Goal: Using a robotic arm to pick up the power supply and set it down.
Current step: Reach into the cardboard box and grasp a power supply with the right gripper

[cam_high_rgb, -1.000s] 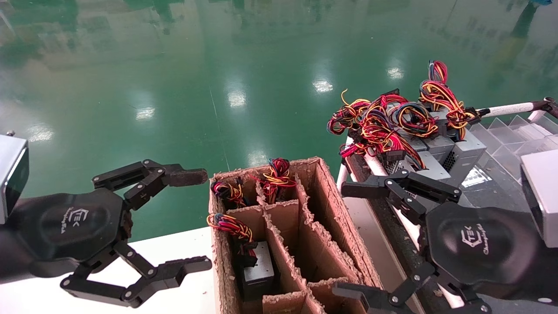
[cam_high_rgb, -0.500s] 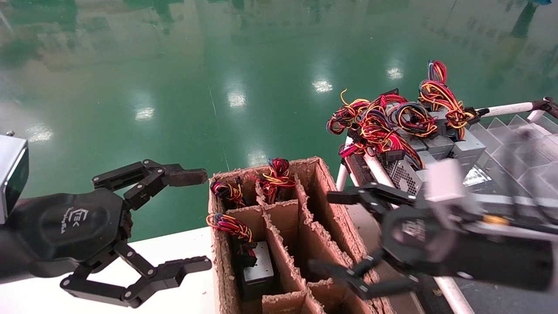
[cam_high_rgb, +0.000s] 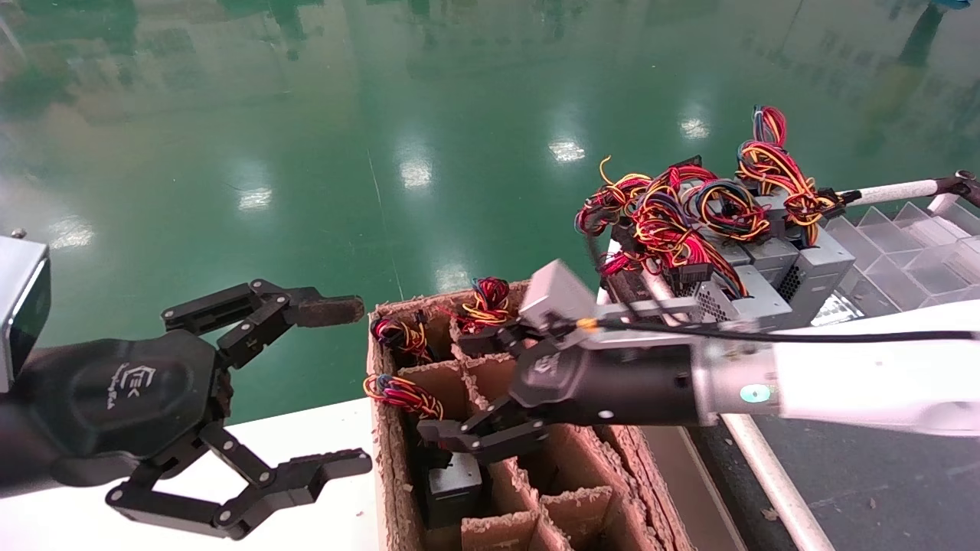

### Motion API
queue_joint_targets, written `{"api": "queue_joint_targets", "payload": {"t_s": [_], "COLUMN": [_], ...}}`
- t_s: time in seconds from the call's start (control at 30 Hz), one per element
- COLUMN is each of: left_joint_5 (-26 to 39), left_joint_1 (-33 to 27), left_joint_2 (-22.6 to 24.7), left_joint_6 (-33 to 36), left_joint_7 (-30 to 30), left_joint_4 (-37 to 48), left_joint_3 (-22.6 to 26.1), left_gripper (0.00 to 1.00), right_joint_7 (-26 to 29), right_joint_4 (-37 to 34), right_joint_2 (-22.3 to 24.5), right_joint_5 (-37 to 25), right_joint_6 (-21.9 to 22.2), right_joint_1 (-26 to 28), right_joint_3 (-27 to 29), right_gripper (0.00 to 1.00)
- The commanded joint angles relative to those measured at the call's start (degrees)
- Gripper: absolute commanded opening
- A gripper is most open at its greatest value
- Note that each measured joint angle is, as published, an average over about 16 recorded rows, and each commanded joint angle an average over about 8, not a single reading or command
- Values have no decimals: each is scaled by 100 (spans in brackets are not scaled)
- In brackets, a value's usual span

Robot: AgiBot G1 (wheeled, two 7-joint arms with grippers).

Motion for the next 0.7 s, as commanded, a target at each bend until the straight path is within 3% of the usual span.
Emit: {"api": "queue_joint_targets", "payload": {"t_s": [0.03, 0.1, 0.17, 0.7], "left_joint_5": [0, 0, 0, 0], "left_joint_1": [0, 0, 0, 0], "left_joint_2": [0, 0, 0, 0], "left_joint_6": [0, 0, 0, 0], "left_joint_7": [0, 0, 0, 0], "left_joint_4": [0, 0, 0, 0], "left_joint_3": [0, 0, 0, 0], "left_gripper": [100, 100, 100, 100], "right_joint_7": [-63, -129, -184, -406], "right_joint_4": [-184, -263, -311, -476], "right_joint_2": [-218, -350, -455, -778], "right_joint_5": [-159, -233, -295, -537], "right_joint_6": [76, 172, 262, 630], "right_joint_1": [62, 68, 70, -75], "right_joint_3": [-107, -146, -174, -290], "right_gripper": [33, 8, 0, 0]}}
